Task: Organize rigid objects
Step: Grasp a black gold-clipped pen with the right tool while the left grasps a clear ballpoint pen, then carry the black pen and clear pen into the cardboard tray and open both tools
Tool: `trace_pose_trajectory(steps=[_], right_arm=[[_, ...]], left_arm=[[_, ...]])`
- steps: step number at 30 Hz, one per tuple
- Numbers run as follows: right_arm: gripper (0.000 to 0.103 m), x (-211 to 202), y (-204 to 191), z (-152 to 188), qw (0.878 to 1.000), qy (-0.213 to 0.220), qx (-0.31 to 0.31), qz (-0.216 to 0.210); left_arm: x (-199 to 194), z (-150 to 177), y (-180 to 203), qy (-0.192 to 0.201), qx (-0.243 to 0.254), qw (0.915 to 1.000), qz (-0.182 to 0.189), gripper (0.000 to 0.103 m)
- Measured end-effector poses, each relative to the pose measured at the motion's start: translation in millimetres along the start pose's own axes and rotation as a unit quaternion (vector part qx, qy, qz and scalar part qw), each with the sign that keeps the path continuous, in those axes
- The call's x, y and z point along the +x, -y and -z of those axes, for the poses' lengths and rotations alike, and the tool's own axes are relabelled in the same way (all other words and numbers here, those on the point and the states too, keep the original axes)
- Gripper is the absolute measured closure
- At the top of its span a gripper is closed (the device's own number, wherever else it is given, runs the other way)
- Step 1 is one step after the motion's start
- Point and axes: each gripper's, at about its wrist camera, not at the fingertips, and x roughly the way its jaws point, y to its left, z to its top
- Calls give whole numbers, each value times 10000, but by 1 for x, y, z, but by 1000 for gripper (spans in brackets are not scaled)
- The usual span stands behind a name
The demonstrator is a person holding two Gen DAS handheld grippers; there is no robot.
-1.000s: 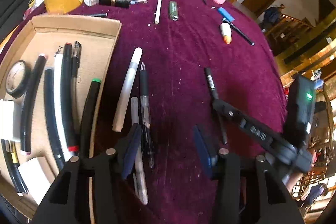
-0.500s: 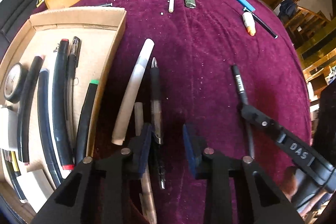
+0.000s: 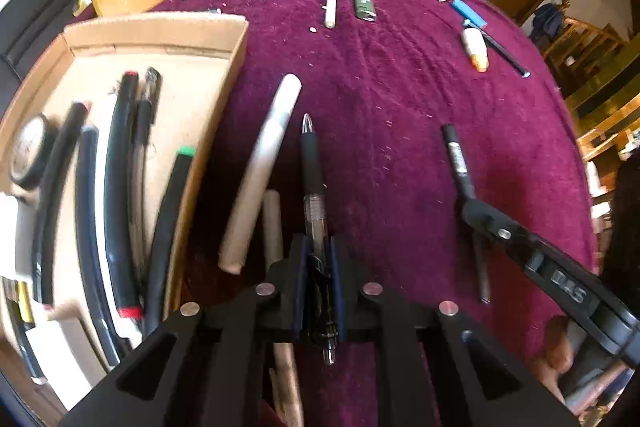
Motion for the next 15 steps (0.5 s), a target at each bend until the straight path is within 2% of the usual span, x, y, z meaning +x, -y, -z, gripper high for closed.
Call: trace_pose_trajectory(steps=[3, 8, 12, 15], right_arm=[[94, 0, 0, 1, 10000, 43, -17, 5], [94, 3, -4, 1, 9998, 103, -99, -129], [94, 1, -12, 3, 9992, 211, -300, -154], [94, -4, -20, 5, 9982, 355, -440, -216]], left_arm=[[-14, 8, 0, 107, -5, 9997, 222, 92], [-51, 23, -6, 235, -44, 9964, 810, 92], [-89, 36, -23, 488, -11, 9930, 1079, 92], [-107, 43, -44, 504, -139, 9914, 1197, 92]])
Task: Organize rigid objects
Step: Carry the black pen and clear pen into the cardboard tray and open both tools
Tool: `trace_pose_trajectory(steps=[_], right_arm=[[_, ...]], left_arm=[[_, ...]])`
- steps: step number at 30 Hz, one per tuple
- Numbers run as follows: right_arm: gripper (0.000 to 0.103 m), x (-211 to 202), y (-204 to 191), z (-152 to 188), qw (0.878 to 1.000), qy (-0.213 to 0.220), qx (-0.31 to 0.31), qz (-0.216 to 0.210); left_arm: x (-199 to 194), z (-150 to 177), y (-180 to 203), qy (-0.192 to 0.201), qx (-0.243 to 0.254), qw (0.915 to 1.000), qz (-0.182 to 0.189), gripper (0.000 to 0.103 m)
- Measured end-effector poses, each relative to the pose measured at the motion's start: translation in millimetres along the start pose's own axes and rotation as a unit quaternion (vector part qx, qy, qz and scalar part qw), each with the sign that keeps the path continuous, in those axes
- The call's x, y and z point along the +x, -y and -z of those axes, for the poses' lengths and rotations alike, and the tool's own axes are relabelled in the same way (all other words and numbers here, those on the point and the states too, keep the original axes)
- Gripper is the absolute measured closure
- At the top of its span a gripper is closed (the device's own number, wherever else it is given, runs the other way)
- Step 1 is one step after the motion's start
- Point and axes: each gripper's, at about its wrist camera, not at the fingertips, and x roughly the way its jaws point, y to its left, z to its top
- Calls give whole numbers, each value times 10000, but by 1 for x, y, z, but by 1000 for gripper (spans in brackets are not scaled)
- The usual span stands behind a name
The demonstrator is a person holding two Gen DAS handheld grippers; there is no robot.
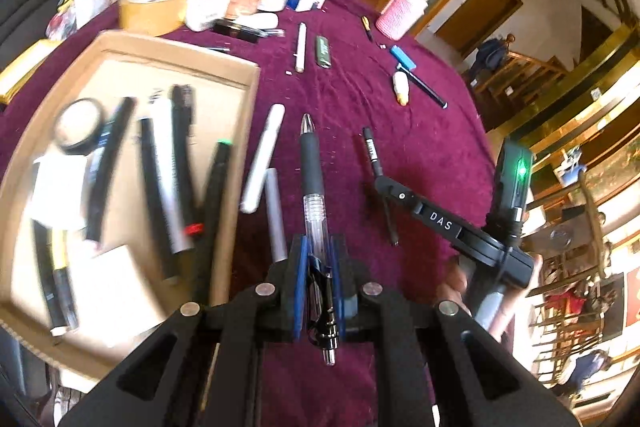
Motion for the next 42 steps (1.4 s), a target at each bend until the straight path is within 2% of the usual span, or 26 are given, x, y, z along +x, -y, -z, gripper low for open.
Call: trace_pose_trajectory(steps=[2, 5, 7, 14, 18, 23, 34, 38, 42], right_arm=[[94, -5, -8, 0, 10000, 52, 0, 16], [94, -15, -27, 3, 9994, 92, 12, -338], [94, -22, -54, 9, 9977, 94, -33, -667], [93, -8, -138, 24, 9916, -132, -308, -1250], [93, 13, -169, 26, 9904, -357, -440, -1259], [93, 45, -197, 23, 9920, -527, -548, -1006], [93, 100, -213, 11, 9944, -840, -297, -574], [93, 109, -217, 10, 9945, -901, -234, -487], [93, 113, -224, 11, 9950, -933, -296, -210]], left_arm=[[-18, 3, -17, 67, -117, 9999, 47, 92], [-41, 7, -45, 260, -297, 9991, -123, 92], [-50, 6, -63, 332, -459, 9982, -203, 92], [-70, 4, -119, 514, -912, 9935, -436, 92], [-74, 5, -140, 496, -1047, 9918, -541, 92], [-74, 9, -161, 454, -1141, 9901, -685, 92], [-57, 10, -188, 160, -1106, 9883, -1039, 92], [-55, 11, -192, 68, -1075, 9885, -1063, 92], [-53, 12, -192, 21, -1015, 9891, -1071, 92]])
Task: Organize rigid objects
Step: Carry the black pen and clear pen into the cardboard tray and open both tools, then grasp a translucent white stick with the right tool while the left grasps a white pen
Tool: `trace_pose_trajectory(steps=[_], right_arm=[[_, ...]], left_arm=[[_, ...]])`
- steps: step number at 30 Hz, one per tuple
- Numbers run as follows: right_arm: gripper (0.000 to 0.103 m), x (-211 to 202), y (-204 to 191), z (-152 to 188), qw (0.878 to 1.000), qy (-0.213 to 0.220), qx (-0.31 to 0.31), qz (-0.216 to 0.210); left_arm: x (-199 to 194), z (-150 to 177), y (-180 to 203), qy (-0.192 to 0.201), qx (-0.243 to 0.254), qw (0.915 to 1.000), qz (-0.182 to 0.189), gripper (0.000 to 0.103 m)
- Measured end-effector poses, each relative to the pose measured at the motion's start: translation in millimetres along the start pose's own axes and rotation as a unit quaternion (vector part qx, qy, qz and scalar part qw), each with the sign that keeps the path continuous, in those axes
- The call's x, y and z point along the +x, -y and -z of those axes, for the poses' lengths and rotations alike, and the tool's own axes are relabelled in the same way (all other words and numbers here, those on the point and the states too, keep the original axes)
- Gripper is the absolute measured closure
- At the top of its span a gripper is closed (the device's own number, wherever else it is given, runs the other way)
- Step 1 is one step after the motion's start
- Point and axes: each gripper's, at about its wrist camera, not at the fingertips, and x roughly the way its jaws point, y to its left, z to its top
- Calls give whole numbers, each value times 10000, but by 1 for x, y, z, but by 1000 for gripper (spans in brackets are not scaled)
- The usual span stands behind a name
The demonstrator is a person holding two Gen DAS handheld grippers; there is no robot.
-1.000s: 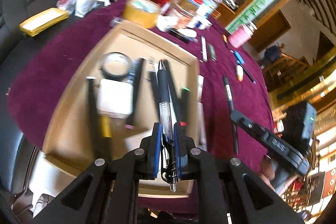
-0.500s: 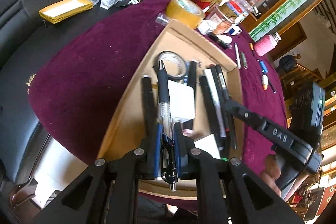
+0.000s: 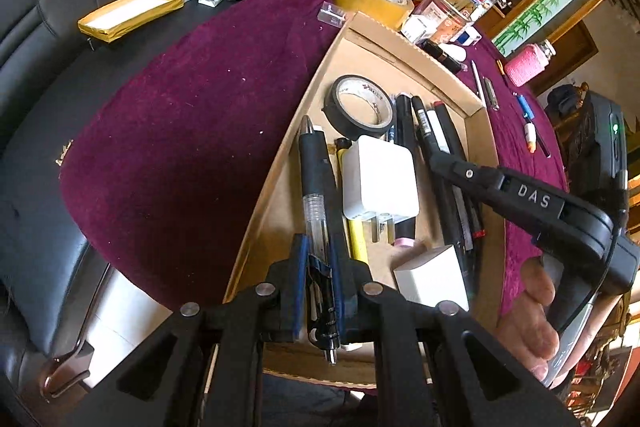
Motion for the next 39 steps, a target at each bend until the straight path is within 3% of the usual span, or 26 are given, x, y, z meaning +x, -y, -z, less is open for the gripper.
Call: trace_pose_trajectory(steps=[11, 14, 16, 19, 20, 26, 29, 34, 39], right_arm=[[92, 5, -9, -1, 9990, -37, -170, 400], [91, 5, -9, -1, 9991, -41, -174, 393], [90, 4, -8, 0, 9993, -36, -168, 329], [78, 0, -5, 1, 9998, 10, -181, 109], [74, -1, -6, 1, 9998, 17, -204, 36], [74, -37, -6, 10, 9976, 312, -537, -290], [71, -66, 7, 15, 9959, 556, -557, -457], [71, -103, 52, 29, 9953, 808, -380, -387], [71, -103, 94, 39, 9977, 657, 11, -138]], left_arm=[[6, 1, -3, -40, -85, 10000, -7, 91], [6, 1, -3, -42, -106, 9999, -11, 87], [5, 2, -4, -5, -126, 9999, 6, 82], [-1, 2, -2, 106, -97, 9999, 50, 66], [-5, 3, -1, 161, -97, 9998, 38, 65], [-19, 7, 11, 412, 19, 9990, 153, 64], [-23, 11, 25, 480, 127, 9985, 250, 62], [-23, 21, 60, 526, 479, 9963, 472, 58], [-18, 32, 96, 433, 808, 9935, 678, 58]])
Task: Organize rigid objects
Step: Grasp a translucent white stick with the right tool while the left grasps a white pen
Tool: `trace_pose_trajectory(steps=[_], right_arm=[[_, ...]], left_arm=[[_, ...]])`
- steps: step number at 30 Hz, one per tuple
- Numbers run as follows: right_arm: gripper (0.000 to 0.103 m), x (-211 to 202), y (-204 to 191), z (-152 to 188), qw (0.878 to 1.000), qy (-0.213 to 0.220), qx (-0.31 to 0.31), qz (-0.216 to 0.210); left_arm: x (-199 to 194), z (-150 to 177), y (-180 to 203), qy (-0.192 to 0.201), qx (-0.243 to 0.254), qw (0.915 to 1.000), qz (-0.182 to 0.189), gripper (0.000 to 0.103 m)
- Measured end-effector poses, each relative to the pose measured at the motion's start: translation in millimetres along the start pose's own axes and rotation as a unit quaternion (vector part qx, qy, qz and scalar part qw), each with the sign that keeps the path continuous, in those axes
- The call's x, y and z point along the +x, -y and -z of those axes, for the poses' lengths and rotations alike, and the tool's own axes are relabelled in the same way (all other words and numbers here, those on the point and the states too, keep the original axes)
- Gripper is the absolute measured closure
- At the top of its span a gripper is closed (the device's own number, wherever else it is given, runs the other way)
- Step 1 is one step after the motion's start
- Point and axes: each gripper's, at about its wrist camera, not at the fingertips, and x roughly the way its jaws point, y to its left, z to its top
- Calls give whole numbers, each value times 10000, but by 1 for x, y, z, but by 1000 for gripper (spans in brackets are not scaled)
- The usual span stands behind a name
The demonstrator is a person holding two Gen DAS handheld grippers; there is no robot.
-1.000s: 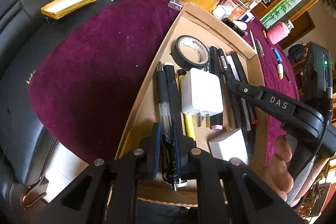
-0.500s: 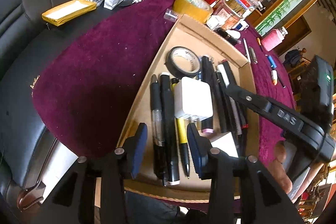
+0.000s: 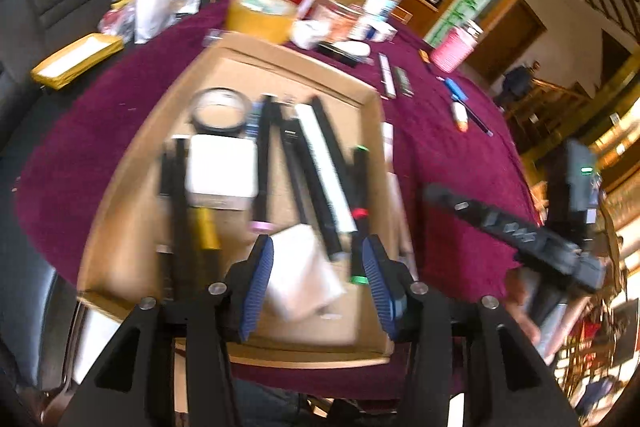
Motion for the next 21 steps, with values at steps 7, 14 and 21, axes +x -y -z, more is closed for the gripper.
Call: trace_pose_trajectory(steps=[7, 14, 21], right_arm=[[78, 15, 12, 31, 9983, -413, -264, 329], [90, 26, -7, 49, 9917, -413, -803, 910], [93, 15, 0, 45, 9938, -173, -618, 905]], left_arm=[[11, 6, 34, -153, 314, 9994, 41, 58], [14, 10, 47, -183, 420, 9989, 44, 58], [15, 9, 57, -212, 491, 9986, 37, 58]])
